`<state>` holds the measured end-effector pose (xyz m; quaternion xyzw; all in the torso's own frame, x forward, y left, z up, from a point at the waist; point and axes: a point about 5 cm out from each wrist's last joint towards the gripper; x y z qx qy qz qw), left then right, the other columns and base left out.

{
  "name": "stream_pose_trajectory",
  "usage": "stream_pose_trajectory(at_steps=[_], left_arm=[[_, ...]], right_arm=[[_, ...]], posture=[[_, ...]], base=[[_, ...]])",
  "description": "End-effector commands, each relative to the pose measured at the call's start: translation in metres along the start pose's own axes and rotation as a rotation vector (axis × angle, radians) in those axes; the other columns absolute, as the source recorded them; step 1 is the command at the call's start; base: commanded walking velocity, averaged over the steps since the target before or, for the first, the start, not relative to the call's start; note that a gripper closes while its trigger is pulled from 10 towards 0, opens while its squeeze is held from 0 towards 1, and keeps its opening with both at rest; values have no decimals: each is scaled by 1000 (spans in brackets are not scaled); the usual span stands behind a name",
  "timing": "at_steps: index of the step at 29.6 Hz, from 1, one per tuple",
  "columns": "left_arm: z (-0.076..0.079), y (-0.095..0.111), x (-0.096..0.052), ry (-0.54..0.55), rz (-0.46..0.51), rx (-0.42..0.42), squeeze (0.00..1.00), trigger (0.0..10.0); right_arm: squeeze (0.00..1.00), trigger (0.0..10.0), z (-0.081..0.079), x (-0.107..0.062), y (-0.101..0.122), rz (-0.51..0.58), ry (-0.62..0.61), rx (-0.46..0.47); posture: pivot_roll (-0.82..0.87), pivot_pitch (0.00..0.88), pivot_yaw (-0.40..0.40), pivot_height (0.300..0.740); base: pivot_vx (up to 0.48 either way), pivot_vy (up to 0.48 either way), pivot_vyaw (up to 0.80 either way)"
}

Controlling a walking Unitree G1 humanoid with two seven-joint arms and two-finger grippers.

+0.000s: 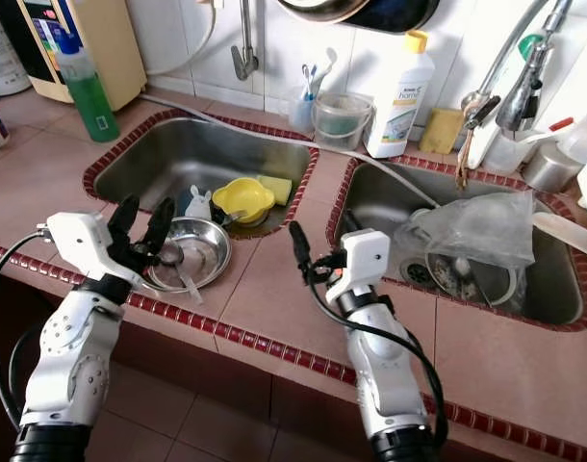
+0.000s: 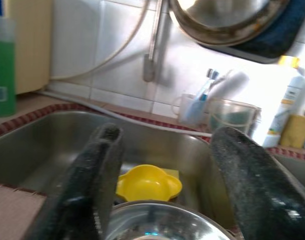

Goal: Kitchen organization

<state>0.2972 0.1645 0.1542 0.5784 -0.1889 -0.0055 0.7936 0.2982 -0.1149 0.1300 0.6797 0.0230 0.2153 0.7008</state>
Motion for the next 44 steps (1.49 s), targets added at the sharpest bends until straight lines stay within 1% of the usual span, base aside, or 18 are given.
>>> stream_pose_trajectory(at_steps=[1, 4, 7, 9, 10, 11, 12, 13, 18, 21, 23, 25, 26, 29, 31, 34, 39, 44], left_arm=[[1, 2, -3, -23, -7, 4, 1000, 10000], [0, 2, -7, -19, -15, 25, 1000, 10000], [0, -1, -12, -5, -28, 22, 1000, 10000], [-1, -3, -16, -3, -41, 43, 1000, 10000], [-1, -4, -18, 2, -48, 49, 663, 10000], [-1, -5, -20, 6, -51, 53, 663, 10000], [-1, -5, -21, 8, -52, 52, 0, 10000], [0, -6, -22, 6, -53, 49, 0, 10000], [1, -5, -24, 8, -54, 62, 0, 10000], [3, -5, -30, 17, -37, 129, 0, 10000], [4, -6, -33, 10, -43, 142, 0, 10000], [7, -11, -39, 11, -61, 126, 0, 10000], [8, -14, -43, 13, -77, 135, 0, 10000], [8, -15, -47, 23, -81, 129, 0, 10000], [5, -15, -49, 37, -91, 123, 0, 10000], [1, -14, -50, 45, -92, 109, 0, 10000], [-4, -10, -45, 51, -84, 119, 0, 10000], [-5, -10, -44, 47, -88, 117, 0, 10000]], right_arm=[[1000, 10000, 2, -2, 3, 9, 3, 3], [1000, 10000, 3, -3, 3, 6, -2, 0], [1000, 10000, 3, -5, 2, 3, -5, 0], [1000, 10000, 3, -5, 1, 0, -8, -7], [1000, 10000, 3, -5, 1, -3, -13, -16], [1000, 10000, 4, -6, 1, -5, -17, -24], [1000, 10000, 3, -6, 1, -5, -16, -25], [0, 10000, 3, -6, 2, -4, -10, -25], [0, 10000, 2, -5, 2, -3, 2, -34], [0, 10000, 2, -6, 1, -4, 11, -45], [0, 10000, 2, -6, 1, -6, 11, -45], [0, 10000, 2, -7, -1, -13, 19, -51], [0, 10000, 0, -8, -2, -19, 28, -55], [0, 10000, -4, -9, -4, -24, 46, -57], [0, 10000, -6, -10, -5, -27, 55, -55], [0, 10000, -6, -11, -5, -31, 62, -56], [0, 10000, -6, -10, -5, -30, 65, -59], [0, 10000, -6, -11, -5, -29, 62, -59]], posture=[[47, 77, -29, 740], [46, 78, -28, 740], [46, 81, -27, 740], [45, 80, -26, 740], [45, 80, -26, 740], [46, 79, -30, 740], [47, 79, -31, 740], [50, 77, -35, 740], [54, 73, -40, 740], [57, 66, -42, 740], [57, 66, -42, 740], [61, 63, -43, 740], [62, 62, -44, 740], [67, 61, -48, 740], [70, 60, -51, 740], [73, 60, -53, 740], [71, 57, -52, 740], [67, 56, -48, 740]], base=[[0, 0, 0], [0, 0, 0], [0, 0, 0], [0, 0, 0], [0, 0, 0], [0, 0, 0], [0, 0, 0], [0, 0, 0], [0, 0, 0], [0, 0, 0], [0, 0, 0], [0, 0, 0], [0, 0, 0], [0, 0, 0], [0, 0, 0], [0, 0, 0], [0, 0, 0], [0, 187, 0]])
Point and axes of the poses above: a point about 5 cm out from each wrist's last joint towards the gripper, its own x axis pointing out of the wrist towards the gripper, its own y axis along the axis of the wrist's last joint, z = x × y, and after that the axes turned 7 degrees about -x, right-handed
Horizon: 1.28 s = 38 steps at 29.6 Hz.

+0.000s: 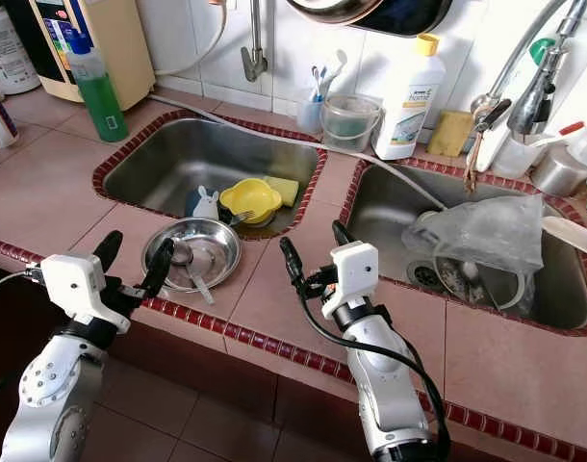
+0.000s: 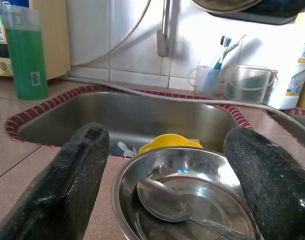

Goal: Kitchen organization

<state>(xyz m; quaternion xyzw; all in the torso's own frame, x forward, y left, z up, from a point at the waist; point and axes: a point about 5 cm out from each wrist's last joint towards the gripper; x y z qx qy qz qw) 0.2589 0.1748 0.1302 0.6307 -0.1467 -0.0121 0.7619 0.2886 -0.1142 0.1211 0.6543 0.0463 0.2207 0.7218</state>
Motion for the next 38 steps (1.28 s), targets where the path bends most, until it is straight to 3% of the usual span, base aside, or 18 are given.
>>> stream_pose_trajectory(at_steps=[1, 17, 29, 38], left_arm=[[0, 0, 2, -6, -13, 0, 0, 10000], [3, 0, 7, -29, -15, -2, 0, 10000], [8, 3, 5, -63, 6, -30, 0, 10000], [6, 3, 3, -110, -14, 12, 0, 10000]], right_arm=[[0, 10000, -2, -1, 1, 5, 10, -4], [0, 10000, 0, -1, 2, 11, -4, -5], [0, 10000, 0, -3, 0, 7, -10, -7], [0, 10000, -6, -11, -4, 3, 1, -36]], posture=[[64, 56, -45, 740], [58, 56, -41, 740], [60, 64, -40, 740], [55, 73, -30, 740]], base=[[0, 480, 0], [0, 467, 0], [0, 0, 0], [0, 0, 0]])
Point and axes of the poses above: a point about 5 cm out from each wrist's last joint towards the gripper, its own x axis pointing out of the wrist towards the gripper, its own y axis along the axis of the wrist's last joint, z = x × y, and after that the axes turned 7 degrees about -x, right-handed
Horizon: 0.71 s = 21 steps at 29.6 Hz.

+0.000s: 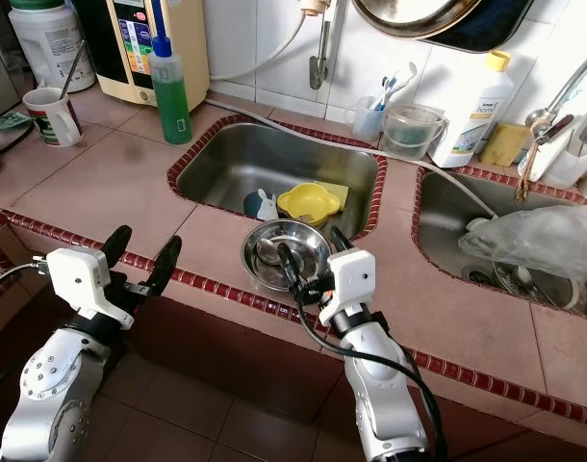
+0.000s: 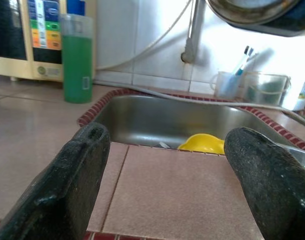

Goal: Kitchen organization

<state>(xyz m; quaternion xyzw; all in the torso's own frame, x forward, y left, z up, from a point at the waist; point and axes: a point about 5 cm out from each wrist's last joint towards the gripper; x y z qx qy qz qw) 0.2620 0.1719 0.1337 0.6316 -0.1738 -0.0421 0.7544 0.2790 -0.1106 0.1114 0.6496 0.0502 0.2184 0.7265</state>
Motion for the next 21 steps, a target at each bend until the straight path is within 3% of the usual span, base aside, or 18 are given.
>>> stream_pose_trajectory(at_steps=[1, 9, 21], left_arm=[[5, 1, 0, -44, -4, 7, 0, 10000], [13, -2, -2, -124, -15, 31, 0, 10000], [15, -2, -3, -152, -20, 44, 0, 10000]], right_arm=[[0, 10000, 1, -5, 2, 14, 4, -40], [0, 10000, -8, -21, 4, 58, 76, -141], [0, 10000, -11, -26, 11, 116, 78, -119]], posture=[[52, 77, -27, 740], [37, 90, -6, 740], [29, 92, 6, 740]], base=[[0, 0, 0], [0, 0, 0], [0, 0, 0]])
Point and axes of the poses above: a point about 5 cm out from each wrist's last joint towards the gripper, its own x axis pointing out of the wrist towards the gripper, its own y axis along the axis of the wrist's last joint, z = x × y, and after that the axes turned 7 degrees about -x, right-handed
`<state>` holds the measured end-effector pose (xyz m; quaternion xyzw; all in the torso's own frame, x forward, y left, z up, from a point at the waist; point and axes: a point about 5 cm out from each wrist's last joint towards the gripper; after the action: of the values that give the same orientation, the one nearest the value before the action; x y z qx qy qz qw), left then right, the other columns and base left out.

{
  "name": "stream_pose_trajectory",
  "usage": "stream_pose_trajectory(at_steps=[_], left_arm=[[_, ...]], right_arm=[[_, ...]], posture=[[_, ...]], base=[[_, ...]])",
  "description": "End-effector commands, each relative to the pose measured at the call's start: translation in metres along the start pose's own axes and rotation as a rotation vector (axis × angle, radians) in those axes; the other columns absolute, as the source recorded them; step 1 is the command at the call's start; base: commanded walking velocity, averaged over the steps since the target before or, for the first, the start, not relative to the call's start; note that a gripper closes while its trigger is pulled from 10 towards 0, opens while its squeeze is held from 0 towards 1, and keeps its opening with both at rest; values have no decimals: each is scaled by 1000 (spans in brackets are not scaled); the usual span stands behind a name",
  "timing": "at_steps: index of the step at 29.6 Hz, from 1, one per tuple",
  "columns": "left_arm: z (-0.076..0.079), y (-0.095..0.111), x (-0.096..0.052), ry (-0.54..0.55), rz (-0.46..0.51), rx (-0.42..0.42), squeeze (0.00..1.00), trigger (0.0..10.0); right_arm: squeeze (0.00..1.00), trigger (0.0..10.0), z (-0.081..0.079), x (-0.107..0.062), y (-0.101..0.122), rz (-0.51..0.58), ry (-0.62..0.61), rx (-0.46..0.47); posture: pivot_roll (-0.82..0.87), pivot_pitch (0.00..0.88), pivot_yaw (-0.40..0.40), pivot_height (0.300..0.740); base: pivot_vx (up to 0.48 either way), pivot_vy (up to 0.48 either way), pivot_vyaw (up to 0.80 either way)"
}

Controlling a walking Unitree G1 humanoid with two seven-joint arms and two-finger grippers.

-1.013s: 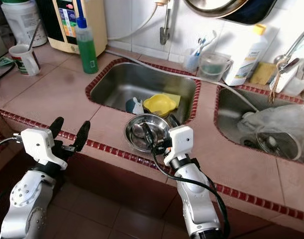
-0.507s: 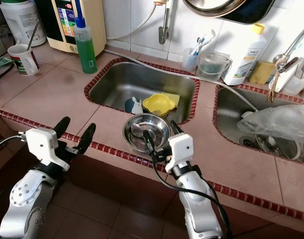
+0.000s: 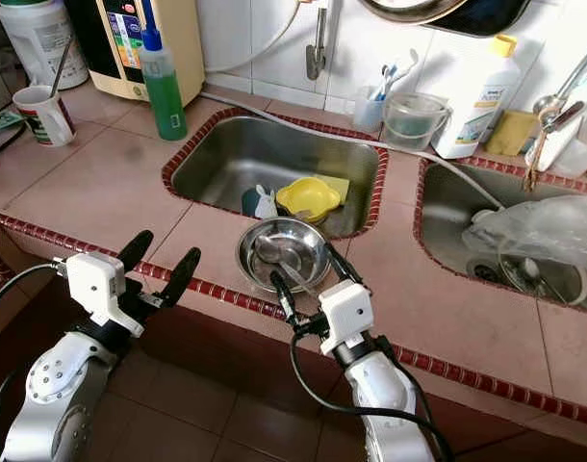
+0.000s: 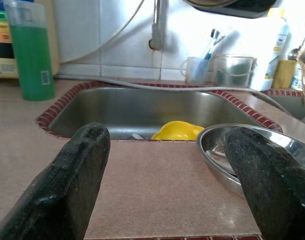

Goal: Kitchen organization

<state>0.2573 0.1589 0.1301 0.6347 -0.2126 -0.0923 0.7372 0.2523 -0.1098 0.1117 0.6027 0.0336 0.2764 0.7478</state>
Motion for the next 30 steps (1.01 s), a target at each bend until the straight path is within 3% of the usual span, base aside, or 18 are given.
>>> stream_pose_trajectory(at_steps=[1, 20, 30], left_arm=[[2, 2, -2, -29, 1, 43, 0, 10000], [24, -12, -25, -294, -83, 172, 0, 10000], [27, -9, -24, -355, -87, 180, 0, 10000]], right_arm=[[0, 10000, -2, -4, 3, 22, 14, -12], [0, 10000, -16, -48, -9, -38, 211, -100], [0, 10000, -11, -63, -10, -57, 171, -120]], posture=[[29, 92, 6, 740], [18, 117, 25, 740], [-1, 122, 66, 740]], base=[[0, 0, 0], [0, 0, 0], [0, 0, 0]])
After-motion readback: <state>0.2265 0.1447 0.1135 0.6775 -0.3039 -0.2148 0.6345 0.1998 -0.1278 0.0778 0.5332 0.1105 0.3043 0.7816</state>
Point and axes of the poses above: a point about 5 cm out from each wrist's last joint towards the gripper, its own x axis pointing out of the wrist towards the gripper, its own y axis along the axis of the wrist's last joint, z = x × y, and after that the axes turned 7 degrees about -x, right-handed
